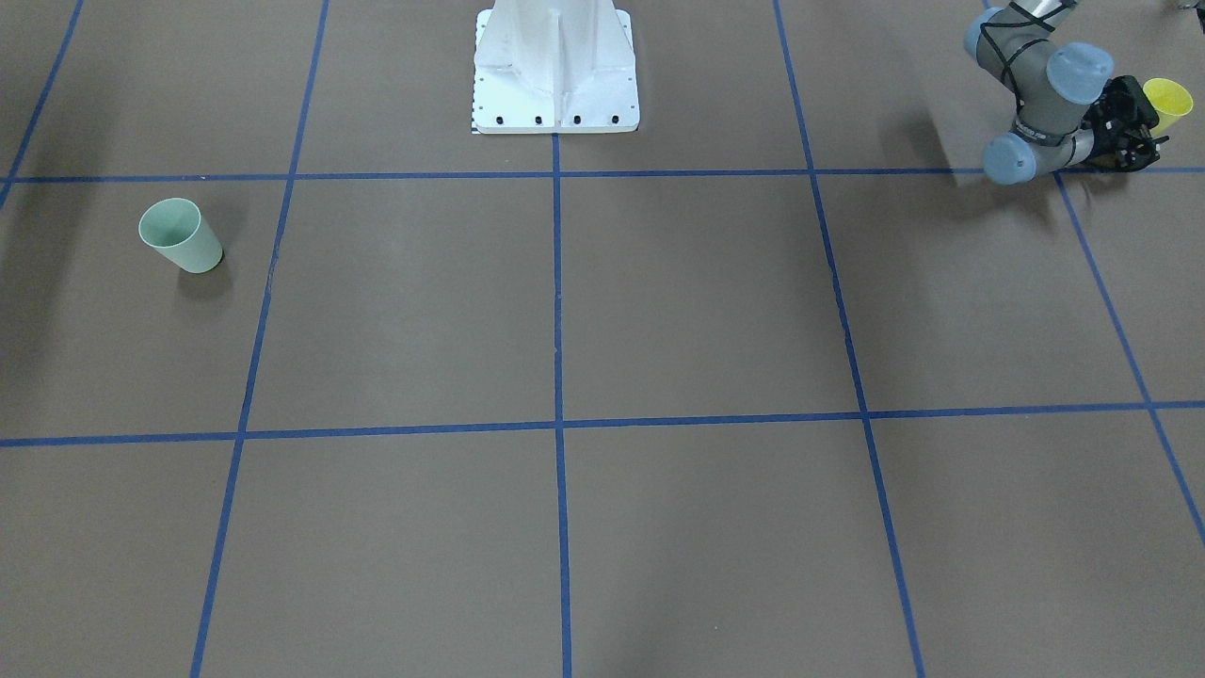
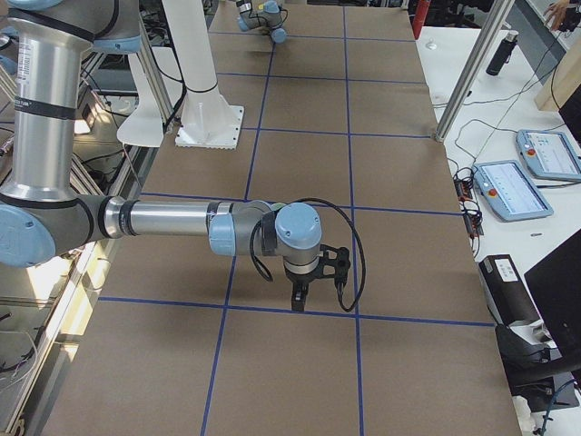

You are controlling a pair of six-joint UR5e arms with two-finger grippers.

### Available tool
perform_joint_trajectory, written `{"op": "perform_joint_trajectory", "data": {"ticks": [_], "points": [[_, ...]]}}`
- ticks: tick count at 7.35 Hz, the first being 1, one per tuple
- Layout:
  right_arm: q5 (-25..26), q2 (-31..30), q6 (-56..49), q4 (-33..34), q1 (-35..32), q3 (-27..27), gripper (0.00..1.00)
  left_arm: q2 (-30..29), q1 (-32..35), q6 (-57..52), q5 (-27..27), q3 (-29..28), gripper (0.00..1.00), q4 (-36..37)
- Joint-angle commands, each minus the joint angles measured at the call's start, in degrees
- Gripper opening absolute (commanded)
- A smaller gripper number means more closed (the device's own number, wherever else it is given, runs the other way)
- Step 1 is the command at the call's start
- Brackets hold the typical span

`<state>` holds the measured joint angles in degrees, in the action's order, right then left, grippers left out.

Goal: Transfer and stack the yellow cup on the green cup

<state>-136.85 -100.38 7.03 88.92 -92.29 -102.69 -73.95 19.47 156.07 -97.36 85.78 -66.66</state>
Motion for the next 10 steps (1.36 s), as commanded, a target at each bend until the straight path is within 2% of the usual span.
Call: {"op": "perform_joint_trajectory", "data": {"ticks": [1,2,3,4,5,8,9,10], "points": [[0.0,-0.1,0.0,0.0,0.0,-0.7,1.0,0.3,-0.1,0.0,-0.5,-1.7,1.0,0.0],[0.0,-0.1,0.0,0.0,0.0,-0.7,1.0,0.6,-0.2,0.0,-0.5,-1.9,0.91,0.0],[0.0,0.0,0.0,0.0,0.0,-0.8,1.0,0.8,-0.3,0.3,-0.3,-2.1,0.47,0.0],[0.0,0.0,0.0,0.0,0.0,-1.1,1.0,0.9,-1.0,0.0,-0.1,-2.2,0.13,0.2],[0.0,0.1,0.0,0.0,0.0,-1.2,1.0,2.0,-1.3,-0.5,0.2,-2.0,0.0,0.0],[0.2,-0.1,0.1,0.1,0.0,-1.9,1.0,6.7,-0.4,-13.6,0.7,3.5,0.0,0.0],[0.3,0.0,0.1,0.1,0.1,-1.9,1.0,8.3,0.8,-18.0,3.4,6.7,0.0,0.1],[0.3,0.0,0.1,0.1,0.1,-1.7,1.0,8.2,8.8,-24.8,9.3,8.3,0.0,0.1]]}}
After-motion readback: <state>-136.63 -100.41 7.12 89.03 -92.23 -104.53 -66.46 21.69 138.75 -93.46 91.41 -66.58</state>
